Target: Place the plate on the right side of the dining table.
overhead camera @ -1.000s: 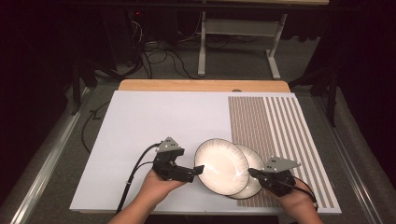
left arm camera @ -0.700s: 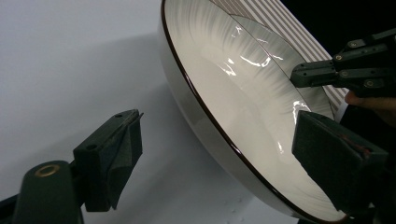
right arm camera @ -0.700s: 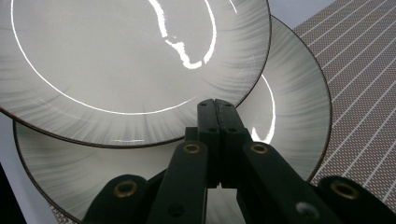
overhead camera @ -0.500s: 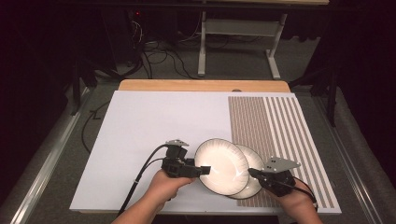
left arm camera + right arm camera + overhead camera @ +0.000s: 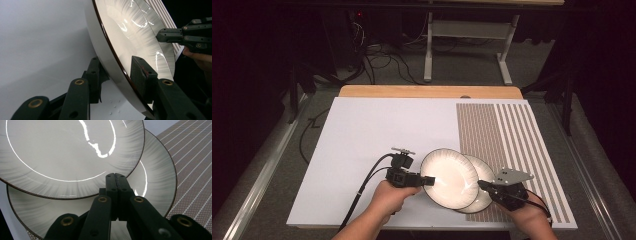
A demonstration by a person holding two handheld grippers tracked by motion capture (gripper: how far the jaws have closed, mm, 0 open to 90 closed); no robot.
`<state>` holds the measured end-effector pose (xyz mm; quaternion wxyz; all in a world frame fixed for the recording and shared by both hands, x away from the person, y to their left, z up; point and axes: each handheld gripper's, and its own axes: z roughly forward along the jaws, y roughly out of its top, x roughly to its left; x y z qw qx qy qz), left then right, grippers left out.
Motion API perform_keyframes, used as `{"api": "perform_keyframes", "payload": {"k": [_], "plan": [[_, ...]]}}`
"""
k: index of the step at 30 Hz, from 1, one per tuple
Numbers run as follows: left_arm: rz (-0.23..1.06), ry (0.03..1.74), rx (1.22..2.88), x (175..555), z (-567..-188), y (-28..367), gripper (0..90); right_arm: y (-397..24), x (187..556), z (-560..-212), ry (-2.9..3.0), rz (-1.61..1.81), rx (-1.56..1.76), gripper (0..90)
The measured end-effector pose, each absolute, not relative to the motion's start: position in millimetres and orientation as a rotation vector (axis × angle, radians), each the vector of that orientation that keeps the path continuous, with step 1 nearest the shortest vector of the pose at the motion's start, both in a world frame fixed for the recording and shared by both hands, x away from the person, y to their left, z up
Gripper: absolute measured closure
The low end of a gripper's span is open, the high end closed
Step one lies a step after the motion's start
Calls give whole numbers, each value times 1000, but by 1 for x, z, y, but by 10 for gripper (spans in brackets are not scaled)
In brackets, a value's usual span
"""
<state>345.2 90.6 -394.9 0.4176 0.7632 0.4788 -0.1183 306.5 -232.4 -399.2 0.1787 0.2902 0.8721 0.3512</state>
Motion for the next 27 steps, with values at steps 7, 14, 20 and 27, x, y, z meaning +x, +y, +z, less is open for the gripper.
{"api": "perform_keyframes", "payload": {"k": [7, 14, 20, 27], "plan": [[-298, 1249, 1890, 349, -394, 90, 685, -235, 306, -398, 2455, 1002, 821, 900], [-288, 1252, 1844, 350, -392, 90, 744, -240, 305, -394, 2433, 1025, 831, 900], [-262, 1250, 1783, 350, -388, 93, 776, -239, 303, -391, 2417, 1050, 819, 900], [-209, 1209, 1748, 350, -384, 93, 799, -246, 303, -383, 2380, 1100, 829, 900]]}}
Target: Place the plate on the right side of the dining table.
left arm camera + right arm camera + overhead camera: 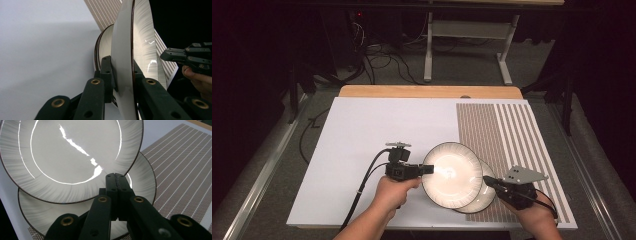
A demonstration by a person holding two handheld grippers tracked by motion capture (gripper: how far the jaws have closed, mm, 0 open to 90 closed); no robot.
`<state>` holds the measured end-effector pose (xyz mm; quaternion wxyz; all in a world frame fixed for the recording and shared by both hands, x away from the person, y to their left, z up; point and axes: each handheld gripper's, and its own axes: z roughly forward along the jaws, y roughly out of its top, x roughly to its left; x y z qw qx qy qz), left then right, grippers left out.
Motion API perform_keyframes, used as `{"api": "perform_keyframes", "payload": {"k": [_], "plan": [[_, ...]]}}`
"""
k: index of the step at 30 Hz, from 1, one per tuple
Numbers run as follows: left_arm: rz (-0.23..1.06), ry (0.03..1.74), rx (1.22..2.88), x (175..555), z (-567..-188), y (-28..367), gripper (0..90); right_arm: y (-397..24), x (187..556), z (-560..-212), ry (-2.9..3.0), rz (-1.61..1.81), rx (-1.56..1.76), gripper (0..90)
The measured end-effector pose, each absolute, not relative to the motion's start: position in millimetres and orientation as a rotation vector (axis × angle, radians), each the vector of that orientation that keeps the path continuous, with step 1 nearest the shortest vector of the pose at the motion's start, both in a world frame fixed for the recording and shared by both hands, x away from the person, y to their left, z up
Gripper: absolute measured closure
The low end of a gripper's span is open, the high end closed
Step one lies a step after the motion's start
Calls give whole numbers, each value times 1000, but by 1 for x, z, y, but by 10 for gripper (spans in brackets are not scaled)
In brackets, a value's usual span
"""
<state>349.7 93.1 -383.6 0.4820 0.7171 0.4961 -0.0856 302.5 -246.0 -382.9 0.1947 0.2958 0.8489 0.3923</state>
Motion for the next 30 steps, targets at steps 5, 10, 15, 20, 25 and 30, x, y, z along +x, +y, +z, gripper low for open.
{"api": "perform_keyframes", "payload": {"k": [5, 10, 15, 20, 25, 30], "plan": [[-150, 1188, 1735, 349, -383, 95, 801, -252, 303, -380, 2355, 1125, 843, 900], [-27, 1146, 1722, 347, -380, 99, 802, -255, 304, -378, 2340, 1138, 855, 900], [80, 1110, 1701, 344, -376, 105, 802, -259, 303, -375, 2311, 1156, 884, 900], [182, 1068, 1682, 339, -373, 108, 802, -266, 303, -371, 2273, 1184, 903, 898], [294, 983, 1685, 331, -369, 111, 801, -272, 301, -367, 2237, 1213, 930, 836], [363, 904, 1690, 323, -368, 111, 800, -279, 299, -362, 2189, 1275, 959, 720]]}}
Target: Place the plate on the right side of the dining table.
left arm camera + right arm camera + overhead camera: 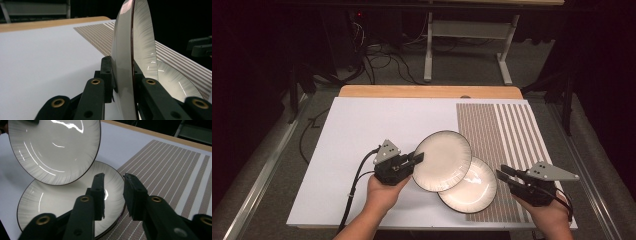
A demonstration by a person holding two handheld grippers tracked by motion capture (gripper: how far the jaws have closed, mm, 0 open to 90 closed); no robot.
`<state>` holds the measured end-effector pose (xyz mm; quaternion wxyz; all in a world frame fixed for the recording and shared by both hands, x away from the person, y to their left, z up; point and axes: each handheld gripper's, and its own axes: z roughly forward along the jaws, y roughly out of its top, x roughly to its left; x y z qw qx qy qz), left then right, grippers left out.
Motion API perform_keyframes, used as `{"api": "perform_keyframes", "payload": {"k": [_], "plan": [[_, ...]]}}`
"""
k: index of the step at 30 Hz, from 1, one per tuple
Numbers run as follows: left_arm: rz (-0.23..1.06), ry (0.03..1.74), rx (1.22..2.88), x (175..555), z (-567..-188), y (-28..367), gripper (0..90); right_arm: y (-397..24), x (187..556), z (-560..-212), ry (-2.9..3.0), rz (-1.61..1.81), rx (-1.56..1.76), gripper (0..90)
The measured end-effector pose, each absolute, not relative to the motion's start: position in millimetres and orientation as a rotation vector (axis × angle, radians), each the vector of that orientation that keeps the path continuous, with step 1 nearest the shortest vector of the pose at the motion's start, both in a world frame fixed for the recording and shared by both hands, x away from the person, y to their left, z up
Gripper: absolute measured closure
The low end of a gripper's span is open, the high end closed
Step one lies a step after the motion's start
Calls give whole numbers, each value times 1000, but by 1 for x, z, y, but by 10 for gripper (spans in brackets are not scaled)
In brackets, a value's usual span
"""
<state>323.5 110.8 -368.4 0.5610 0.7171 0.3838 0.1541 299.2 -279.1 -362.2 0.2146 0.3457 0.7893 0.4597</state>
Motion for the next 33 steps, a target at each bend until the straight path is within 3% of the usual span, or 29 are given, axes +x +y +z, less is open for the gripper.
{"api": "perform_keyframes", "payload": {"k": [7, 19, 22, 33], "plan": [[439, 813, 1697, 313, -369, 110, 798, -293, 298, -357, 2081, 1330, 1004, 483], [438, 779, 1681, 309, -376, 118, 793, -302, 298, -358, 1990, 1371, 1033, 42], [442, 766, 1686, 308, -376, 118, 792, -301, 297, -358, 1987, 1359, 1030, 7], [428, 753, 1700, 308, -376, 119, 789, -295, 297, -356, 1981, 1357, 1011, 7]]}}
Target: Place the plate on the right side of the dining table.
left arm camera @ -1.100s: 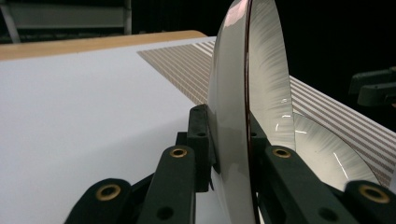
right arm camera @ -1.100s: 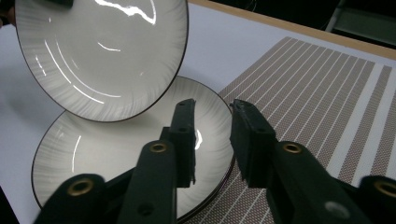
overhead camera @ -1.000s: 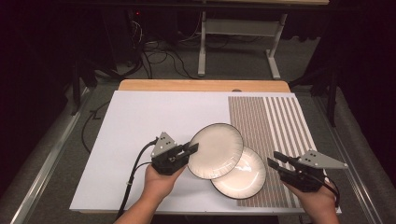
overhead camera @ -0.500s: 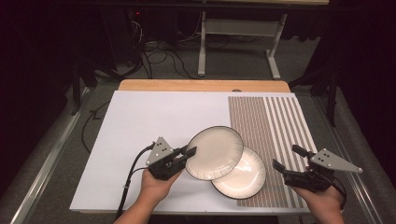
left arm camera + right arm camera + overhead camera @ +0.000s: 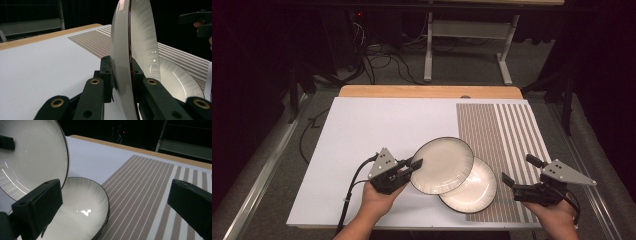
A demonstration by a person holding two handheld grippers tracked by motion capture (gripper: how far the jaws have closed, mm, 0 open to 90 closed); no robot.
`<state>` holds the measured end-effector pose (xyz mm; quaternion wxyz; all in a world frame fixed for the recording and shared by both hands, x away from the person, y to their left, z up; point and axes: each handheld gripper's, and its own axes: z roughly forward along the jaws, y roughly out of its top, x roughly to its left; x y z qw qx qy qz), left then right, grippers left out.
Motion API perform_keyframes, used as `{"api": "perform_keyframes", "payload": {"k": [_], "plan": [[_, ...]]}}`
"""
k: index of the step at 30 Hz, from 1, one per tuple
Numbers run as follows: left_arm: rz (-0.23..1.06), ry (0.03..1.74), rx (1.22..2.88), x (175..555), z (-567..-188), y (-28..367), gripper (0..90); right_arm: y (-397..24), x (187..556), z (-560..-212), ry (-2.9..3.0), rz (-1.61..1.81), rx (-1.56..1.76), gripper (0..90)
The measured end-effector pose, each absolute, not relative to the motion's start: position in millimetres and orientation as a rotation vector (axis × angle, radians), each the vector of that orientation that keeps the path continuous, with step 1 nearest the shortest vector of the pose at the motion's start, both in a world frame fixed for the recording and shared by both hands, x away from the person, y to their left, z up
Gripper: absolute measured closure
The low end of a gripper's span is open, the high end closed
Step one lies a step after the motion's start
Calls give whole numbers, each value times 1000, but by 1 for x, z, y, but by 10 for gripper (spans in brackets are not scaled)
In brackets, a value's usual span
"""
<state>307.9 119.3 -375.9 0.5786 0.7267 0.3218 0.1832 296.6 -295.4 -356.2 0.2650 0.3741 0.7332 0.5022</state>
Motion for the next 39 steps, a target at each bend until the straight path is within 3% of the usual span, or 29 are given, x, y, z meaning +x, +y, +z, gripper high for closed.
{"api": "perform_keyframes", "payload": {"k": [15, 31, 34, 39], "plan": [[425, 743, 1702, 309, -376, 120, 788, -251, 318, -355, 2108, 1377, 960, 43], [432, 736, 1697, 308, -377, 121, 788, -207, 339, -369, 2224, 1382, 985, 175], [430, 739, 1696, 308, -378, 121, 787, -202, 341, -373, 2247, 1388, 1008, 242], [434, 737, 1693, 308, -378, 121, 787, -196, 341, -379, 2268, 1387, 1044, 436]]}}
